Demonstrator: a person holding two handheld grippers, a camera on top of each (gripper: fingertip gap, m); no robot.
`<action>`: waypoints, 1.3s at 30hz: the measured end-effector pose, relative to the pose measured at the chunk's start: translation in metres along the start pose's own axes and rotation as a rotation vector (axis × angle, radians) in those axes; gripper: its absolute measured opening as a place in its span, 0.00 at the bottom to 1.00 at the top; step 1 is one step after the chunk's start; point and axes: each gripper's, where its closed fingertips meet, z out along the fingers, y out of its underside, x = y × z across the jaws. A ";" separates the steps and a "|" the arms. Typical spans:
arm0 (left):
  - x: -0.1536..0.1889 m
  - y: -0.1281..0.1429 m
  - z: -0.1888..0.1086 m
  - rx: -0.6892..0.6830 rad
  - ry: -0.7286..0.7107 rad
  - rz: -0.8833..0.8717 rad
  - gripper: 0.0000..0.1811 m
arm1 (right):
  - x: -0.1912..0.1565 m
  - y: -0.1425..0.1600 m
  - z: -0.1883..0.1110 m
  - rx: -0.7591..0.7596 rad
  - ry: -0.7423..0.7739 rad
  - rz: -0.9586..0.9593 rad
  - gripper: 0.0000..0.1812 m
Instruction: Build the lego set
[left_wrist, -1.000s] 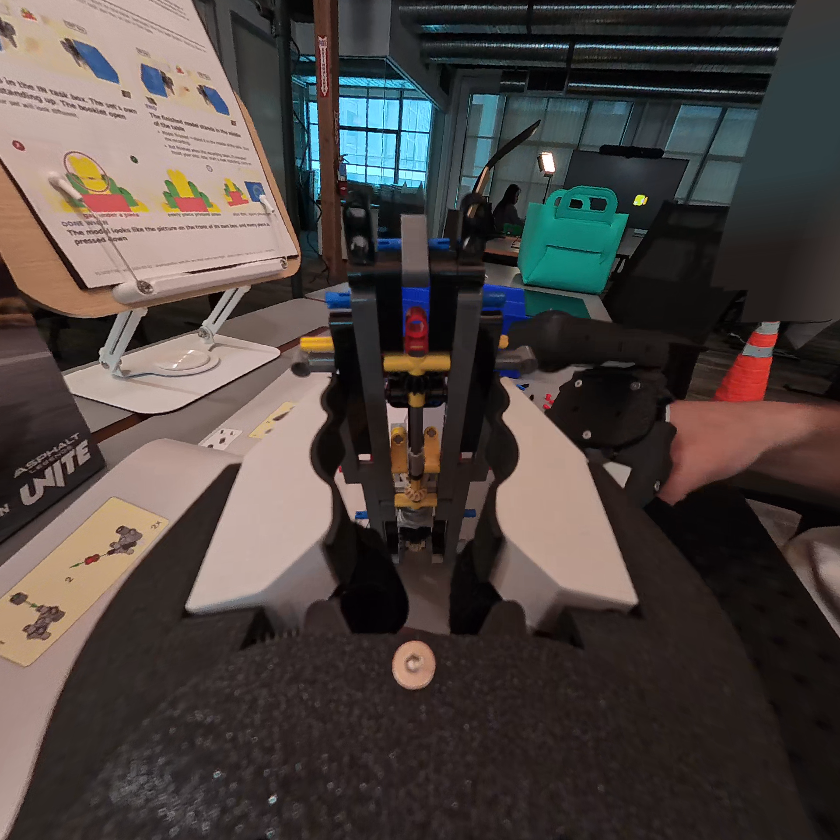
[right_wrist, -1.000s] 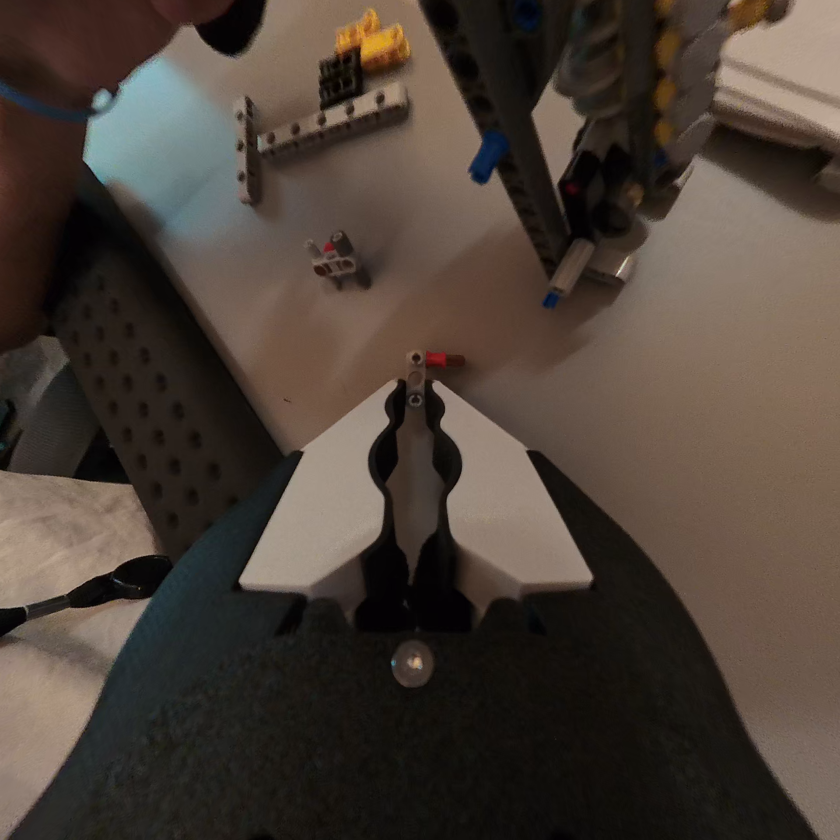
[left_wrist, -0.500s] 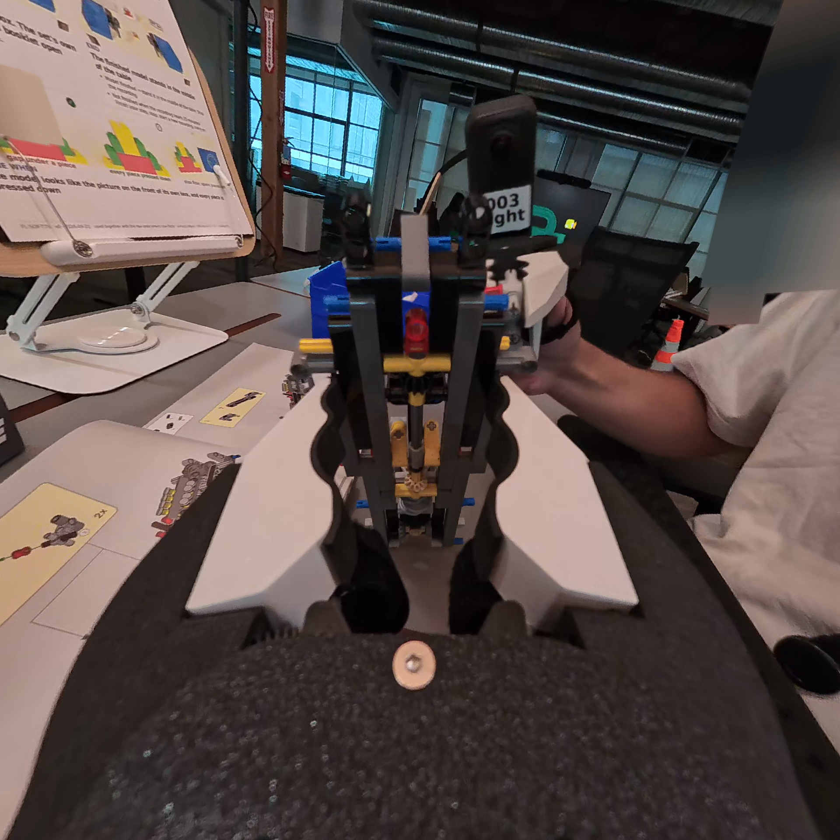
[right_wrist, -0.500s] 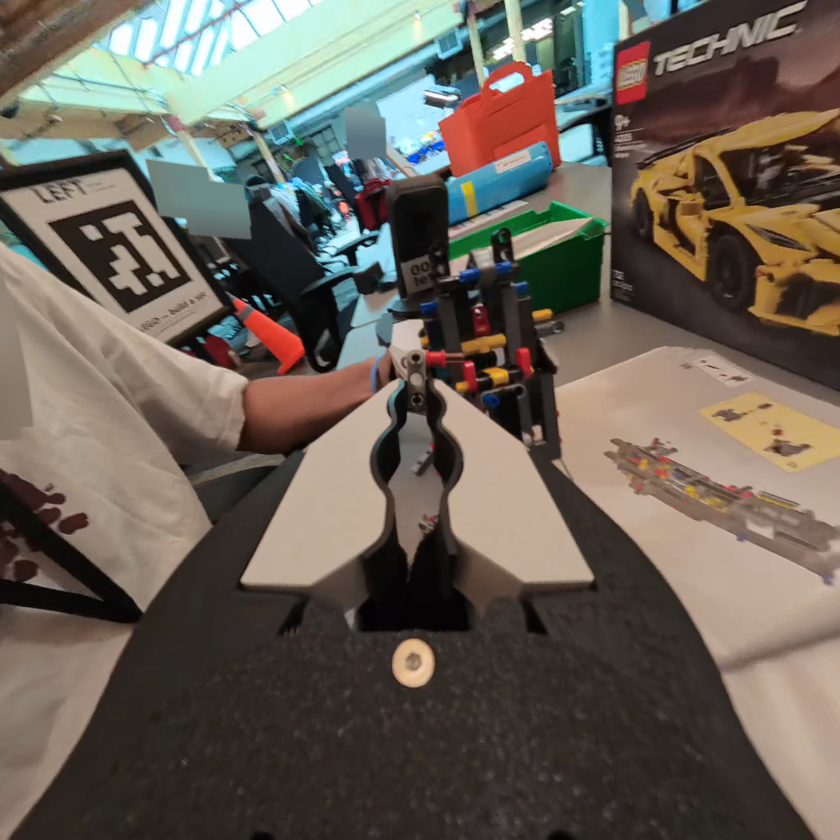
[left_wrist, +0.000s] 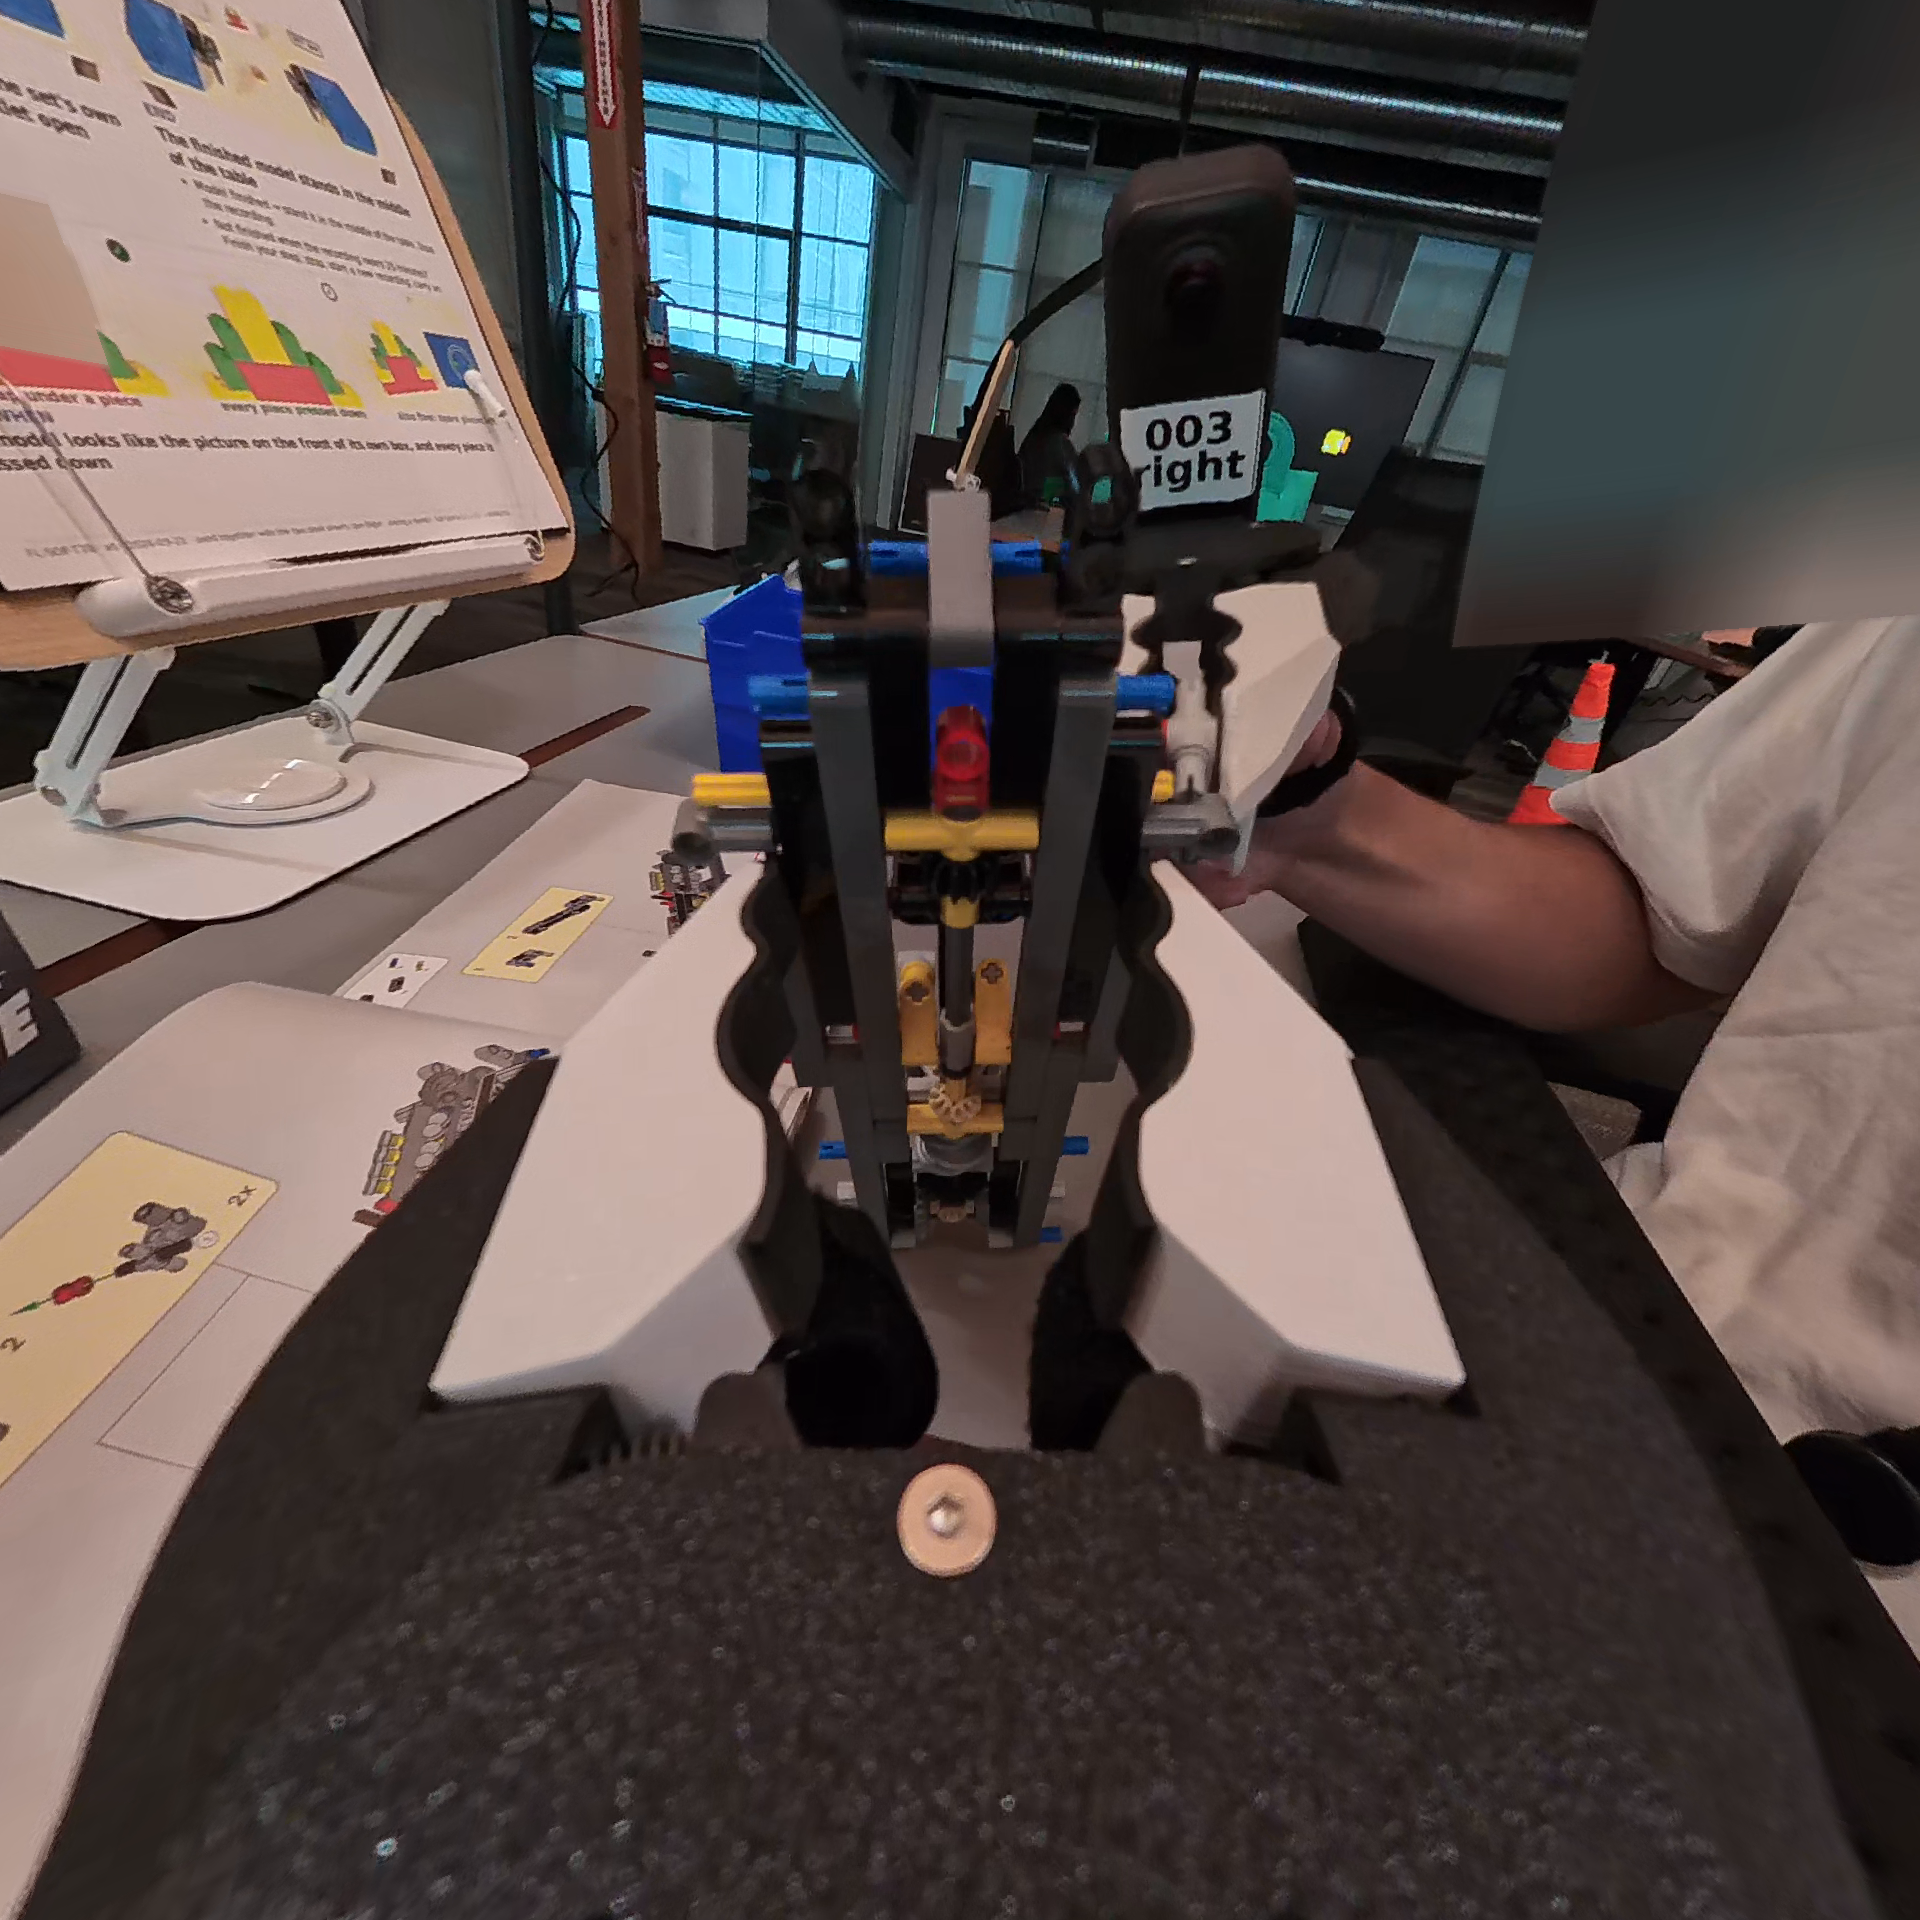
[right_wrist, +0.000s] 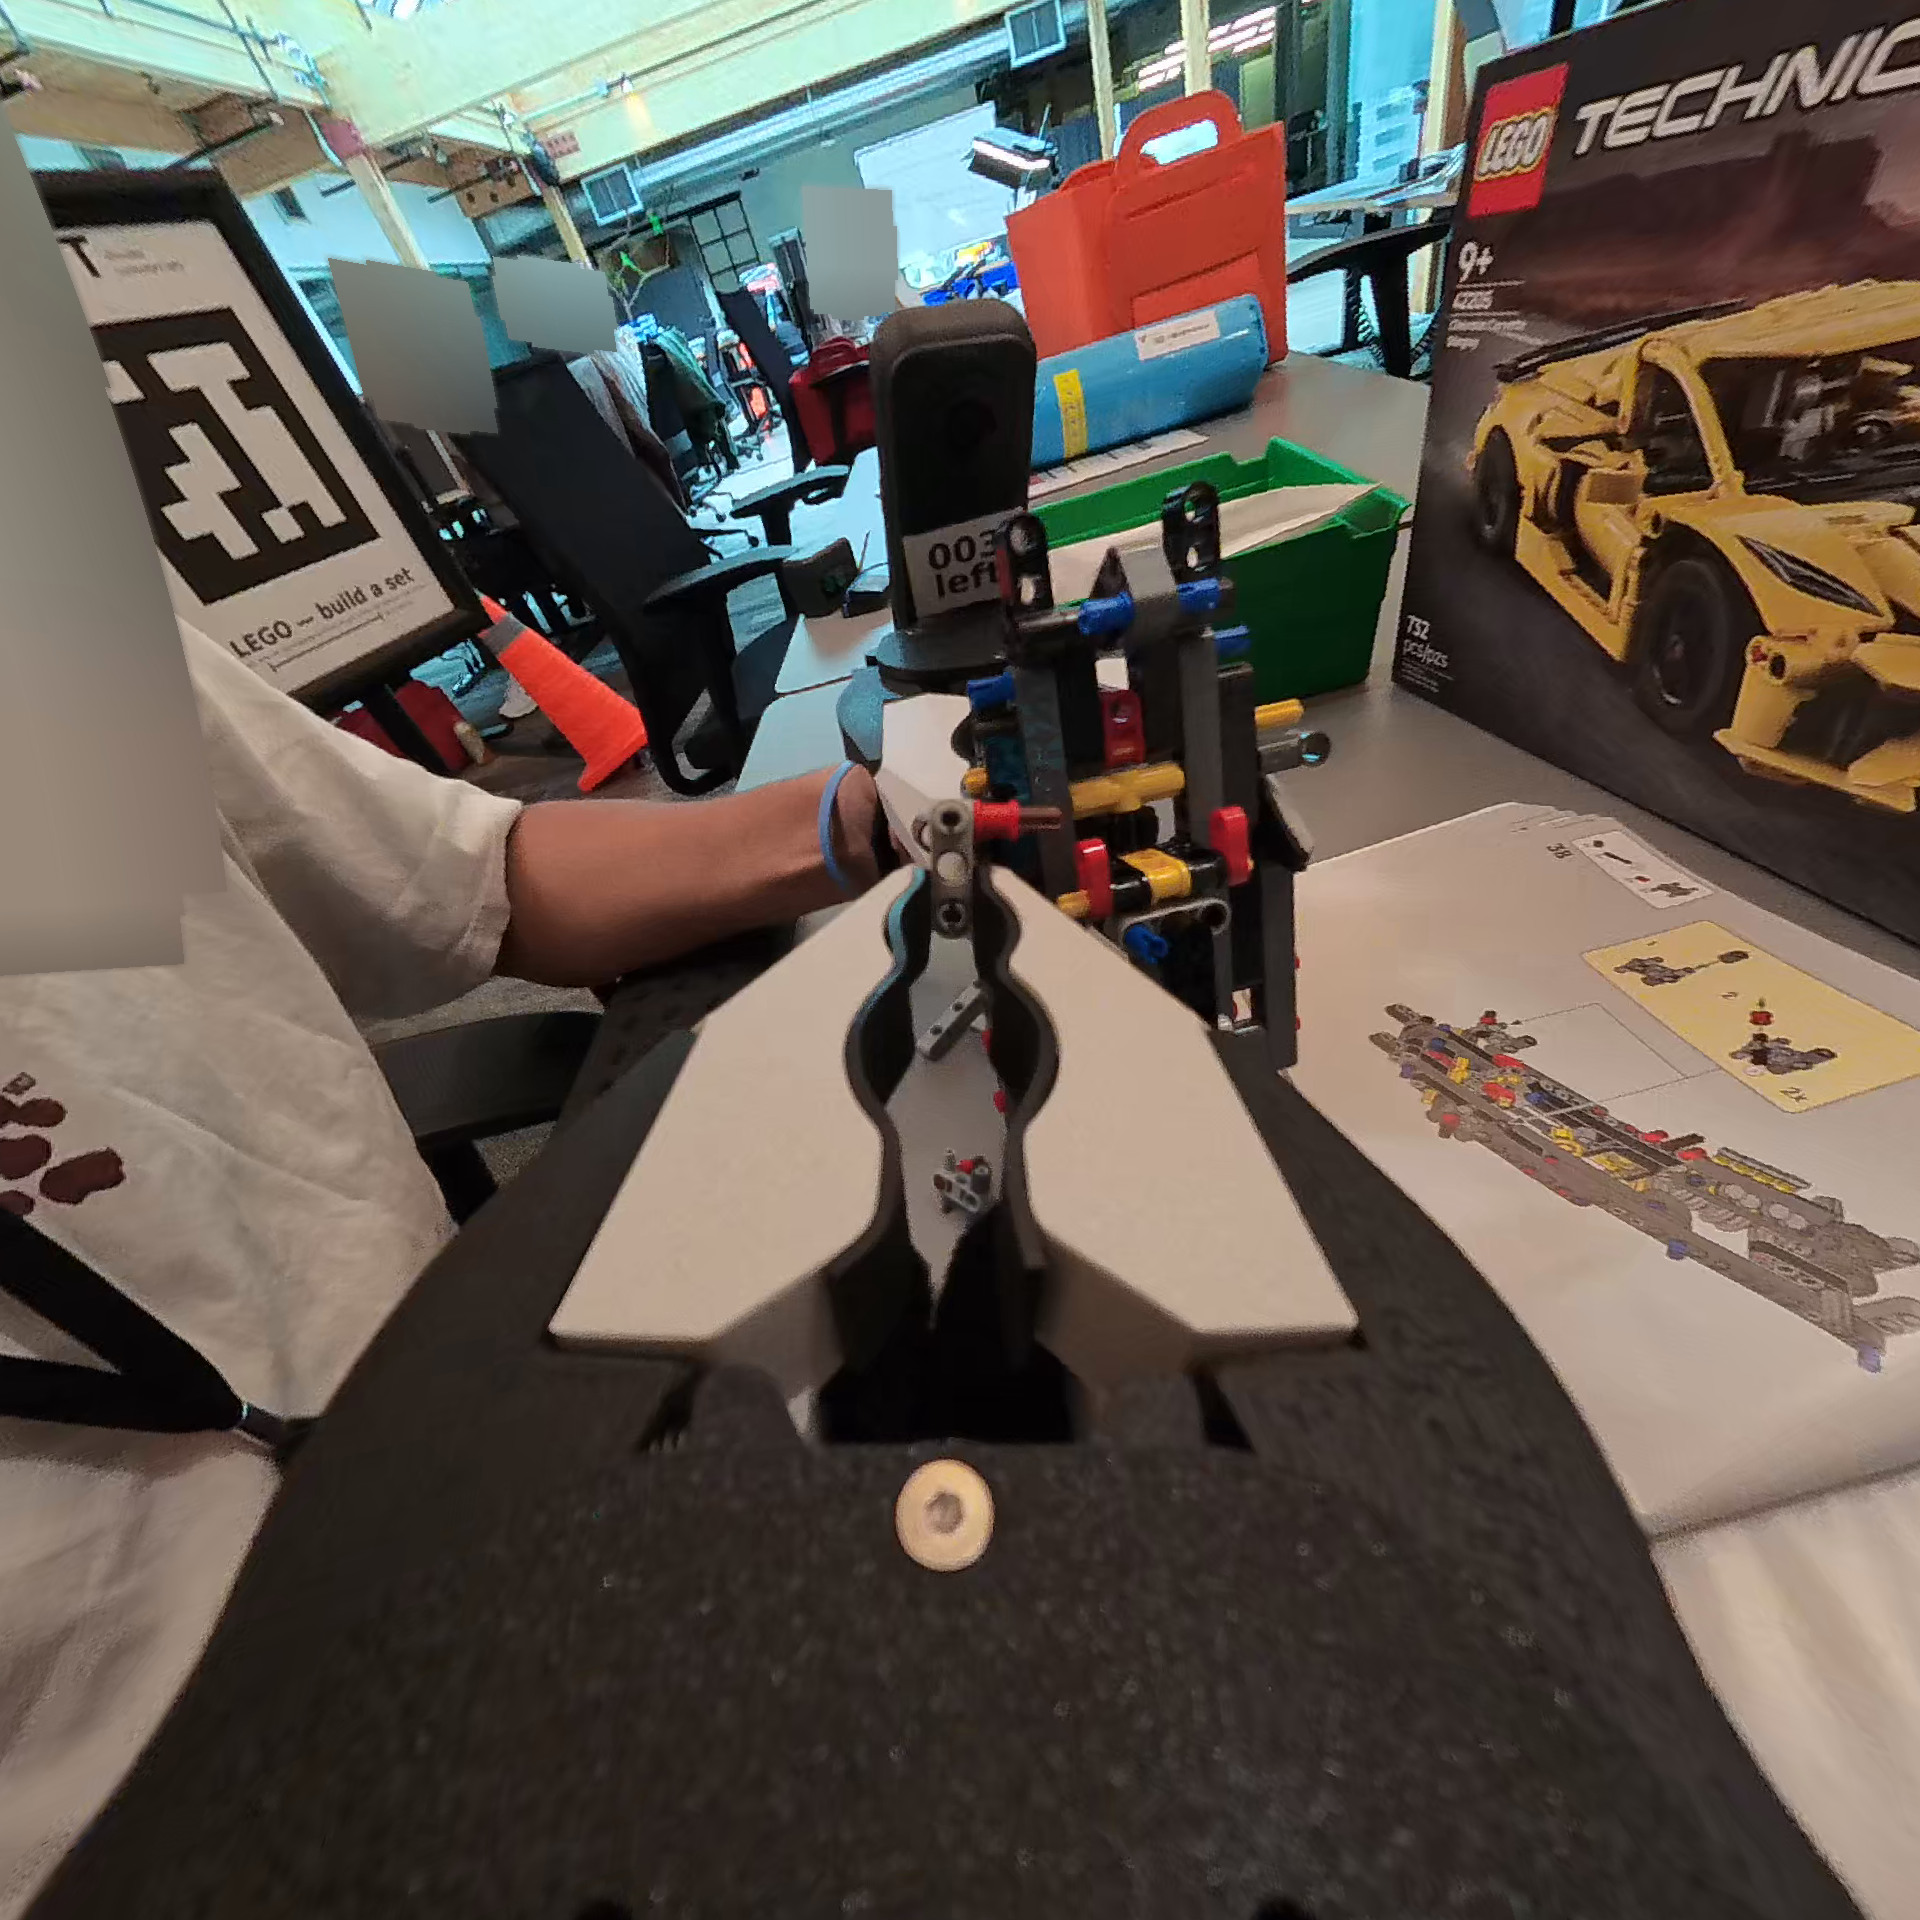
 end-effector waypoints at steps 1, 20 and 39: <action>0.000 0.000 0.000 0.001 -0.001 0.001 0.34 | -0.001 0.001 -0.001 -0.004 -0.008 -0.004 0.03; 0.005 0.004 0.003 -0.044 -0.005 0.035 0.34 | -0.008 0.010 -0.002 -0.088 -0.126 0.018 0.03; 0.003 0.002 0.006 -0.030 -0.037 0.051 0.34 | -0.001 0.010 -0.004 -0.167 -0.042 -0.108 0.04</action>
